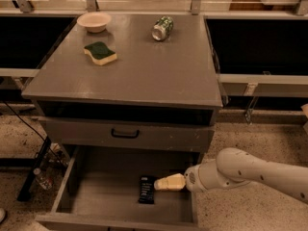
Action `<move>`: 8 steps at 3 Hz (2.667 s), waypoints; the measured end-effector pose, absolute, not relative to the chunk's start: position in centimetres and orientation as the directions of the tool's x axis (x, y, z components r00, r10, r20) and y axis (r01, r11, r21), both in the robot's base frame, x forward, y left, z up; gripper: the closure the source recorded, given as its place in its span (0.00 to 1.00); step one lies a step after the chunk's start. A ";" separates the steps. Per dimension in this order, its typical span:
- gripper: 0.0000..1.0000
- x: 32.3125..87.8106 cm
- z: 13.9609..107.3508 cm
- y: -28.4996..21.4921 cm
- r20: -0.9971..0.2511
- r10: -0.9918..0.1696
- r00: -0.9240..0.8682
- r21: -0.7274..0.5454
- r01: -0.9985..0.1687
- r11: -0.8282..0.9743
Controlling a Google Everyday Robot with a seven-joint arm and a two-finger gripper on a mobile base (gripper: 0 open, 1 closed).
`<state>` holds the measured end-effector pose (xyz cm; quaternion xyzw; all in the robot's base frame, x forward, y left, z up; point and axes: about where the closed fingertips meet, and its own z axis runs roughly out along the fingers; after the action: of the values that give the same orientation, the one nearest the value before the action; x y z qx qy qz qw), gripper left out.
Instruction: Pick rxbar blueberry from middle drawer and place on counter
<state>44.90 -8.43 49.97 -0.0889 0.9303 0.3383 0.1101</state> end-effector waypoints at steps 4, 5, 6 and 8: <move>0.00 45.0 49.0 -5.7 -0.279 -0.054 -0.959 0.512 -0.196 0.836; 0.00 46.3 49.2 -0.7 -0.290 -0.117 -0.950 0.494 -0.253 0.832; 0.00 46.3 49.2 -0.7 -0.290 -0.117 -0.950 0.494 -0.253 0.832; 0.00 47.7 49.5 -3.0 -0.328 0.036 -0.944 0.394 -0.102 0.913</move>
Offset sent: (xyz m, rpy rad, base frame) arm 0.0017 0.0078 -0.0032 -0.0860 -0.0266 -0.0284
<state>47.68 -3.00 49.48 -0.0171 0.9638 0.2073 0.1666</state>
